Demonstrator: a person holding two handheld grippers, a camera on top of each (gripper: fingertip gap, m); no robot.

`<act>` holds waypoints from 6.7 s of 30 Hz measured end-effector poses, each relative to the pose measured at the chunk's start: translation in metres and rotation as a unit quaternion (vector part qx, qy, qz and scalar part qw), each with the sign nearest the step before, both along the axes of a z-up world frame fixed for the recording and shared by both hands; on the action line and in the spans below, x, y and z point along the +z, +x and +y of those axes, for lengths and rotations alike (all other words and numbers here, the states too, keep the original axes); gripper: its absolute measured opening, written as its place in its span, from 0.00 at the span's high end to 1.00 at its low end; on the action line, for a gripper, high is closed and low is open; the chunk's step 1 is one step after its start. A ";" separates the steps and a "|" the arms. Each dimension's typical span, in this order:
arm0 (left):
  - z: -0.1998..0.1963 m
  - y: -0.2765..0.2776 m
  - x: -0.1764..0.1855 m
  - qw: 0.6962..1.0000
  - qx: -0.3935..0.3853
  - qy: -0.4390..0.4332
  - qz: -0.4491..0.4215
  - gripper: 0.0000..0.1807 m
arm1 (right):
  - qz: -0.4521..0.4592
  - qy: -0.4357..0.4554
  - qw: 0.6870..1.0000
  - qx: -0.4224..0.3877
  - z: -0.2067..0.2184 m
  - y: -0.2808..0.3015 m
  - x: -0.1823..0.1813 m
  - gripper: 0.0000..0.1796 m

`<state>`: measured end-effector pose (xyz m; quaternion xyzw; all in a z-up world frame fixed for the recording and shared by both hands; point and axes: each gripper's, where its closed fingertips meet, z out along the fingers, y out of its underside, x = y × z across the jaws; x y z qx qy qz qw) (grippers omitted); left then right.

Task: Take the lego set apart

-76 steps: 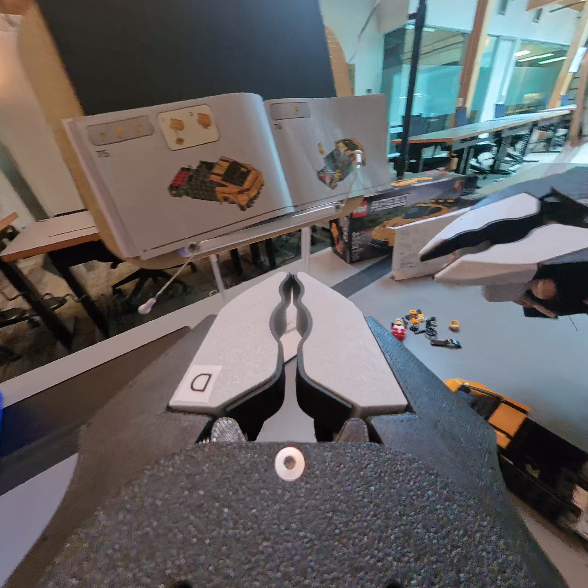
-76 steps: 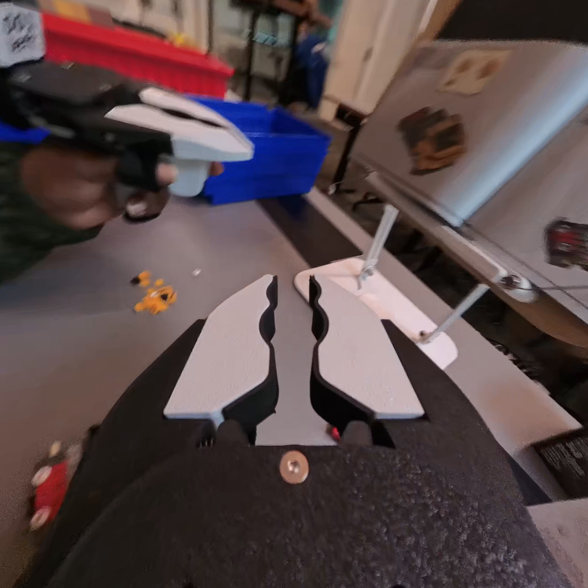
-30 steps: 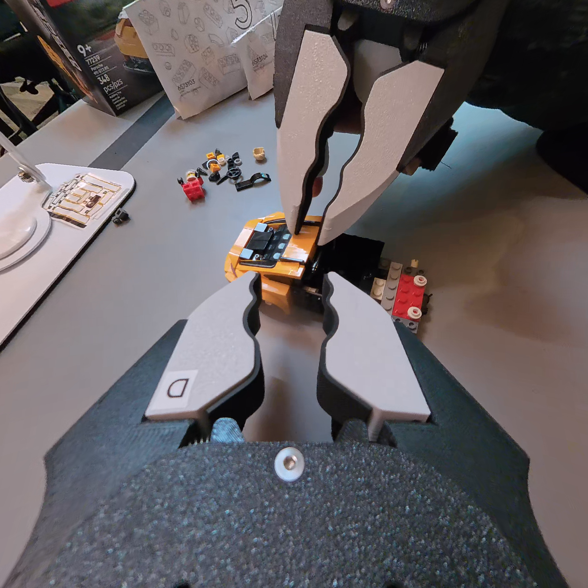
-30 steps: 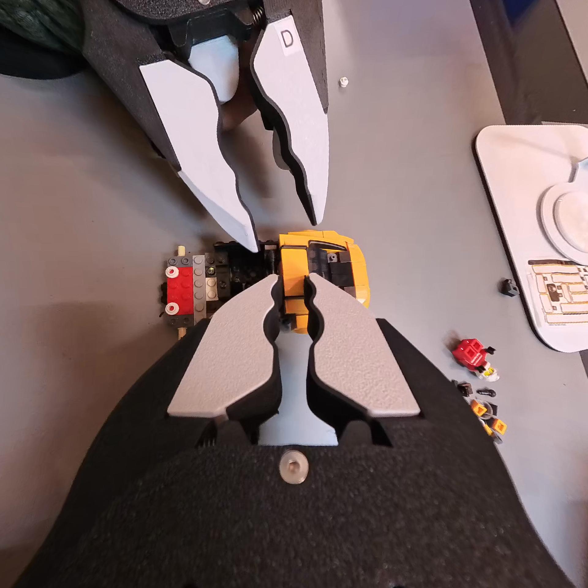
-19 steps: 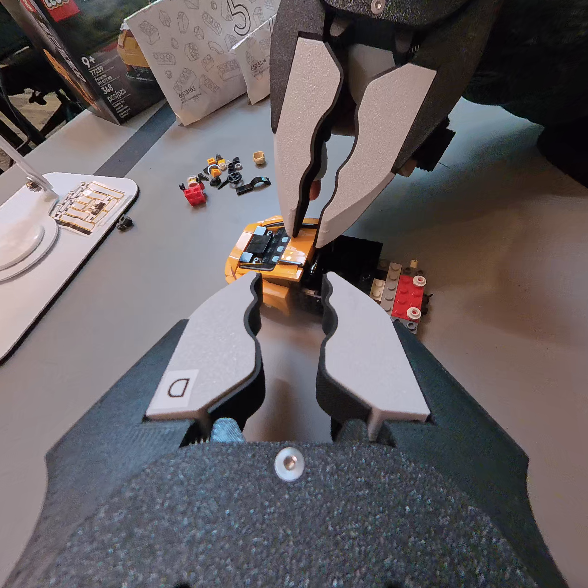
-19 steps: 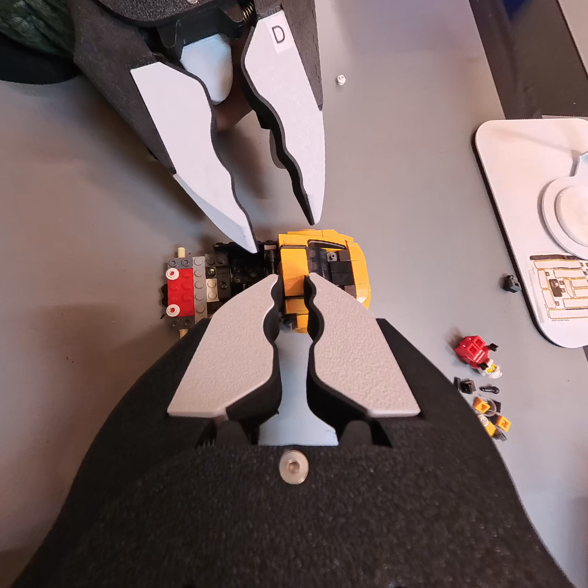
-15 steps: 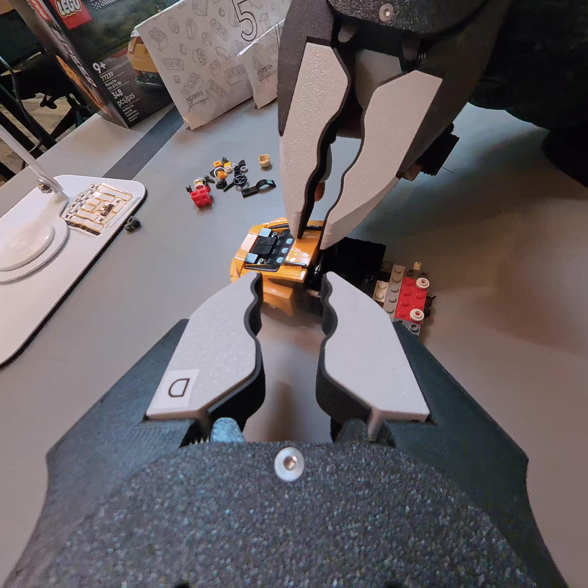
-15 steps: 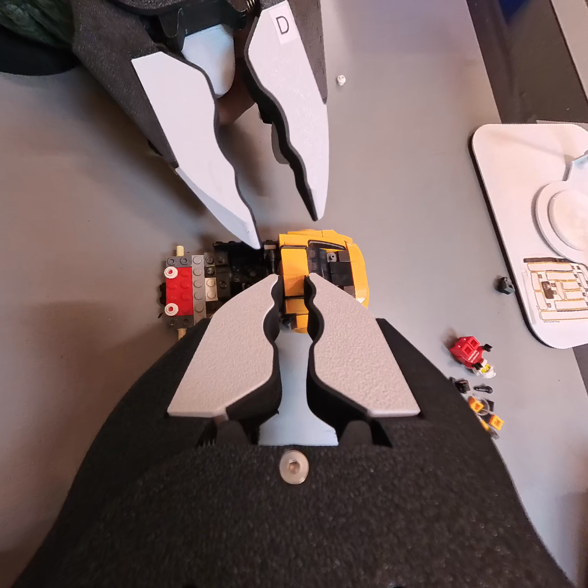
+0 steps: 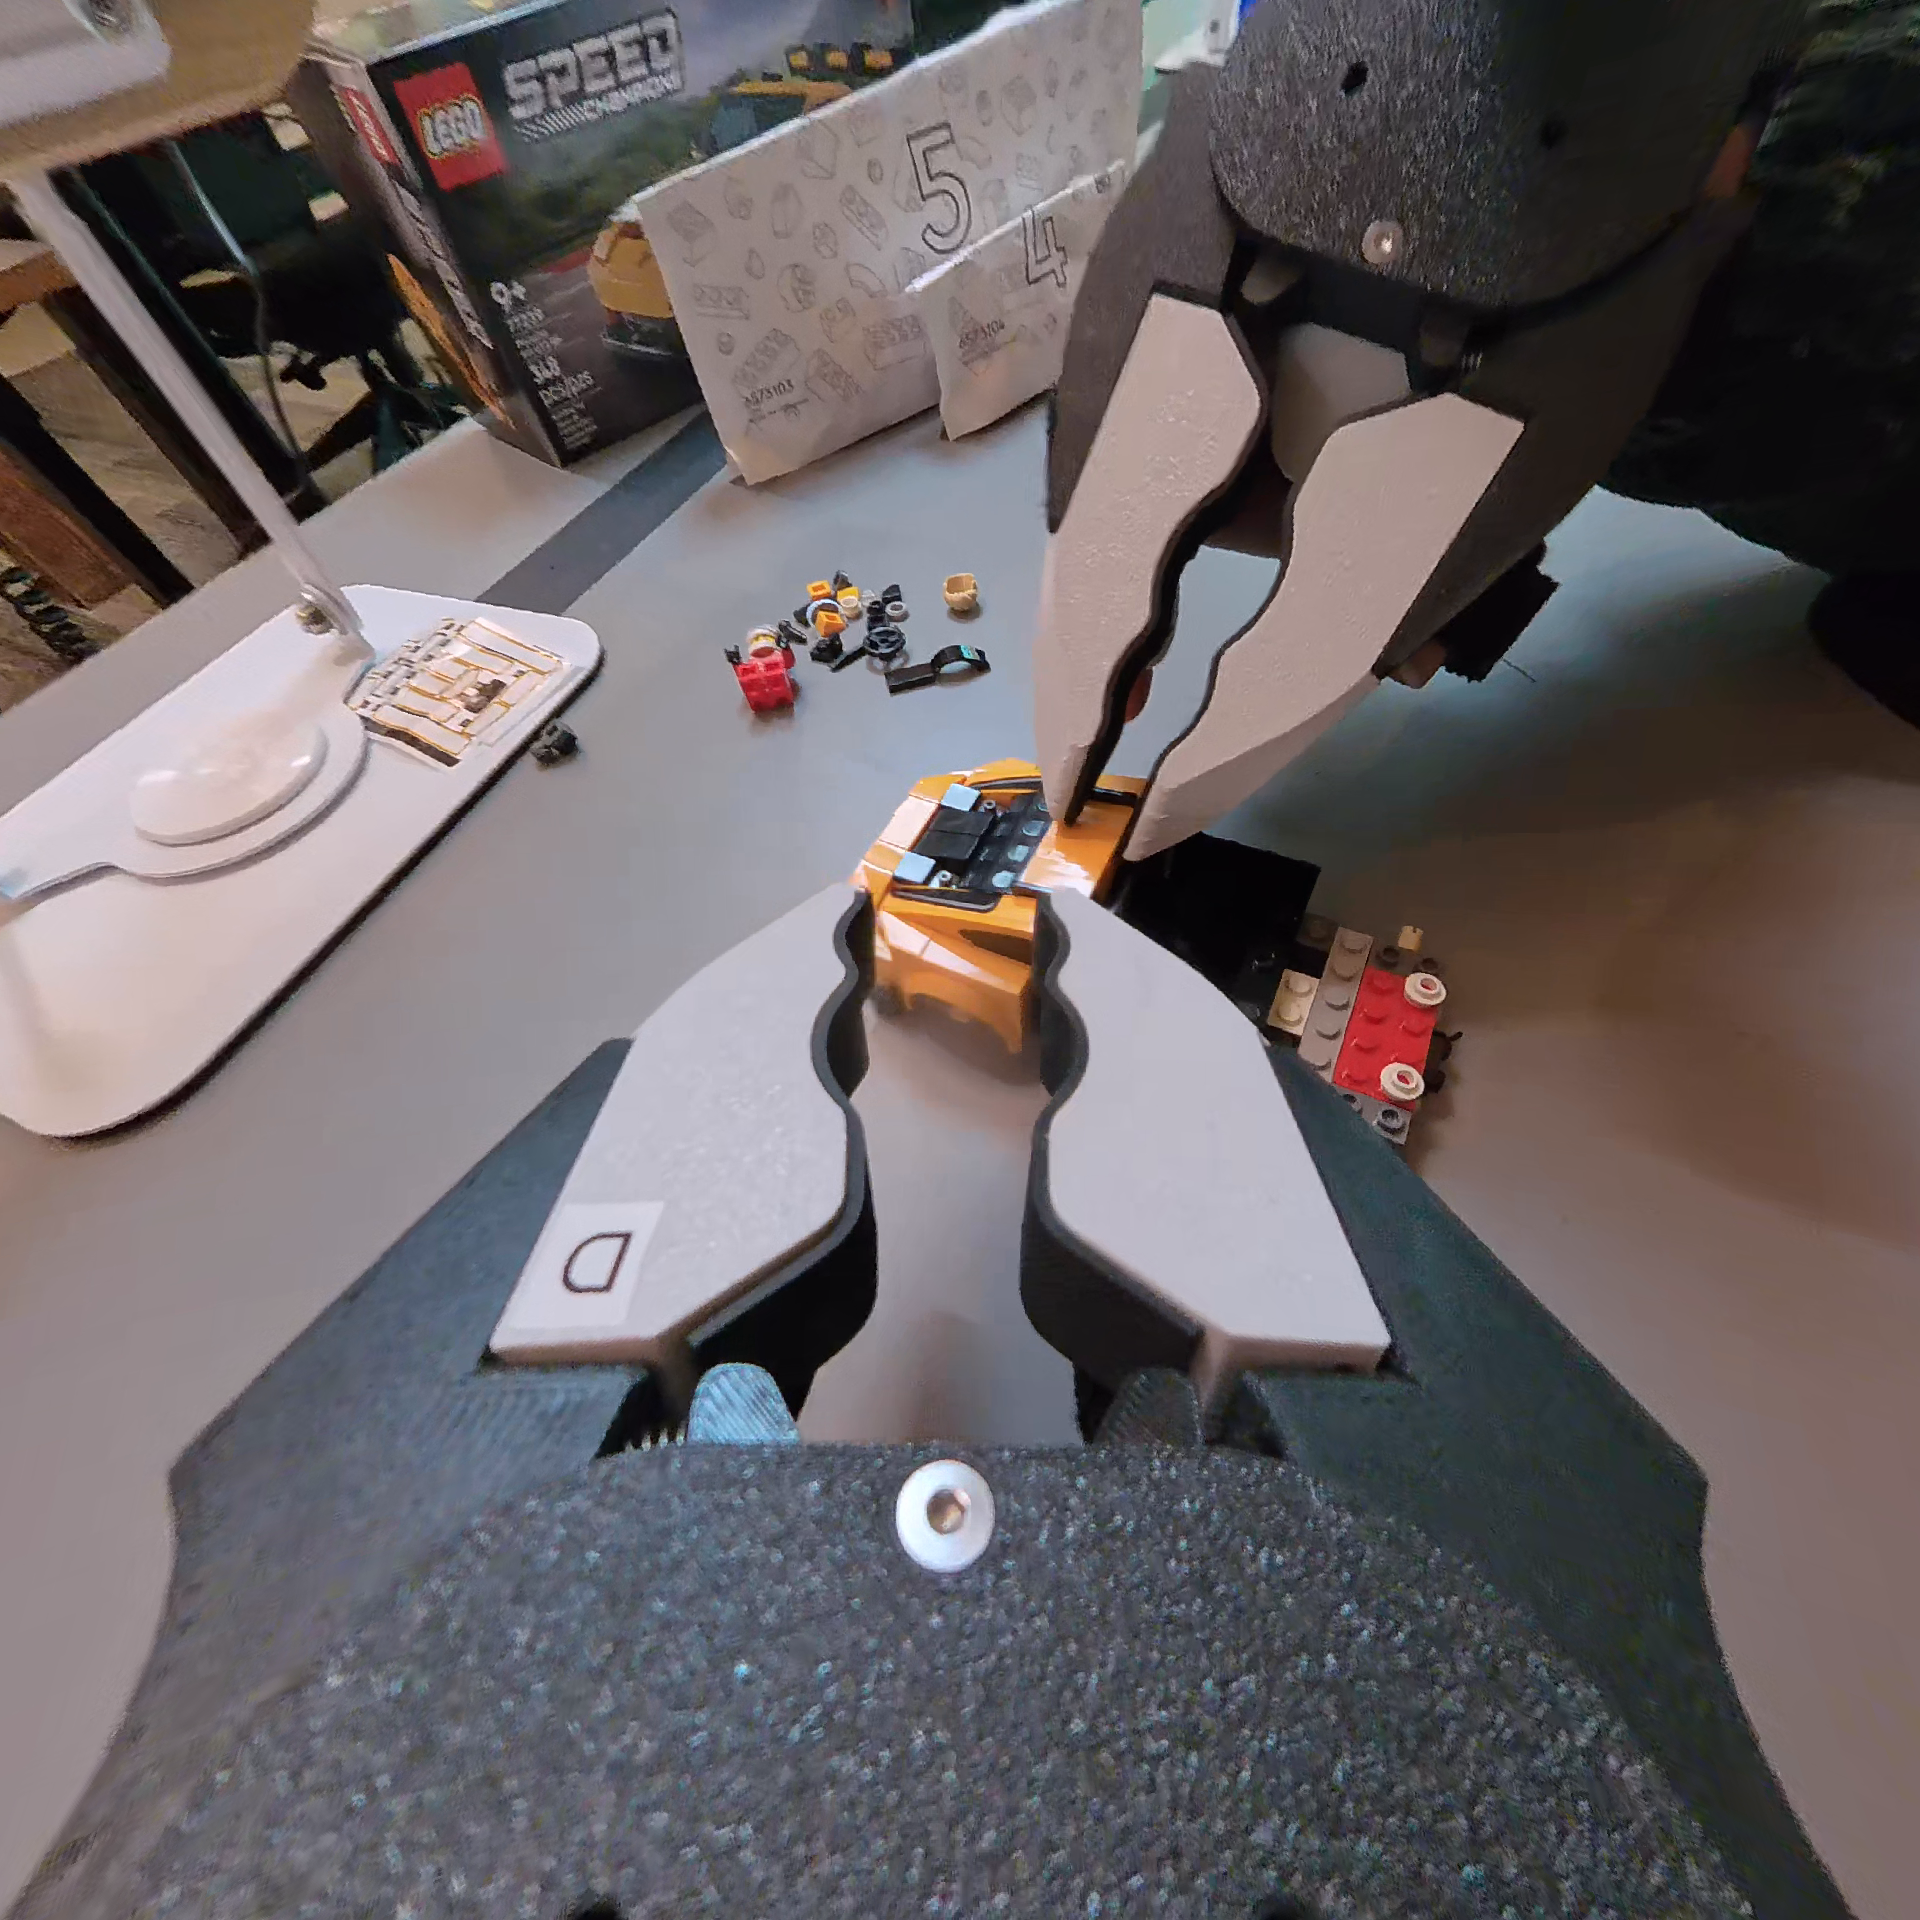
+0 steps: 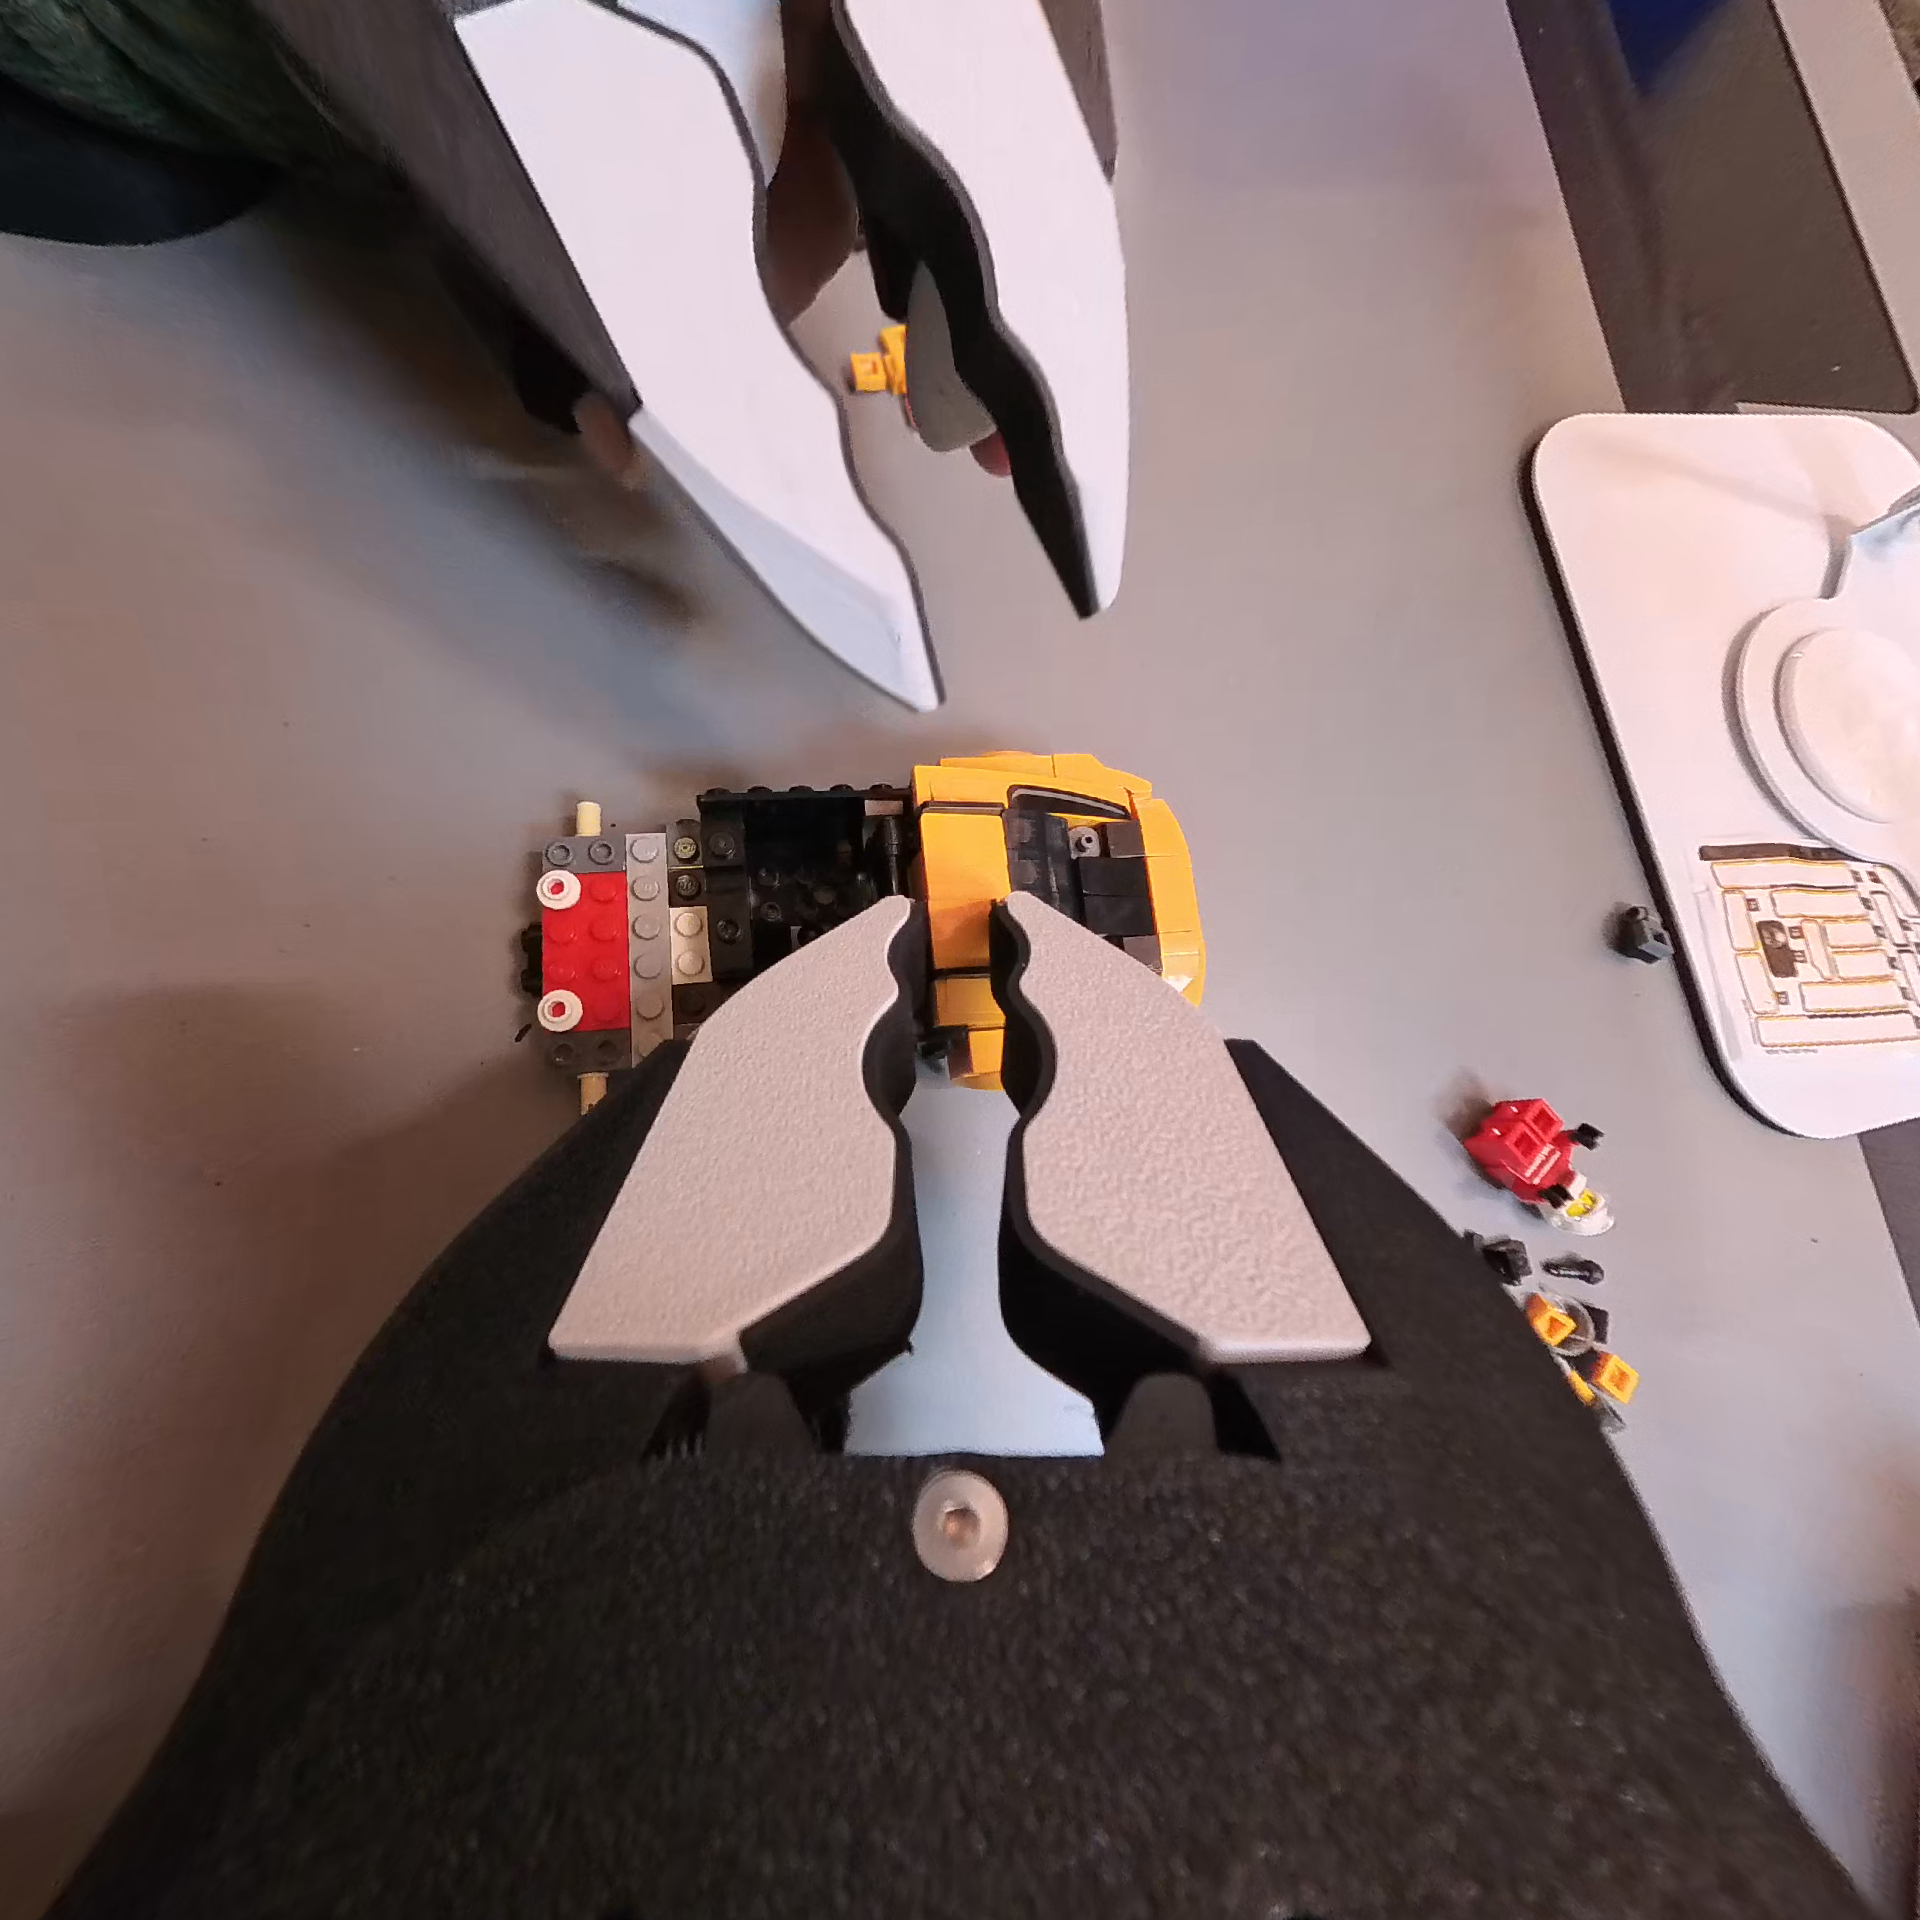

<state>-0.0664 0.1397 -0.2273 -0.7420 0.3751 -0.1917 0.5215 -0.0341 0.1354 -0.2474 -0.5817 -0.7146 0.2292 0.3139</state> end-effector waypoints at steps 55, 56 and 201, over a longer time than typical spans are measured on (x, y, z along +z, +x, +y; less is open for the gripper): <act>-0.009 0.017 -0.022 0.995 -0.065 -0.081 -0.008 0.70 | -0.002 0.001 1.000 0.005 0.004 0.002 0.001 0.89; -0.007 0.018 -0.024 0.994 -0.068 -0.082 -0.001 0.69 | -0.011 0.008 1.000 0.010 0.005 0.001 0.001 0.89; -0.023 0.001 -0.026 0.970 -0.164 -0.125 0.131 0.65 | -0.047 -0.082 0.993 -0.073 -0.005 0.049 0.002 0.72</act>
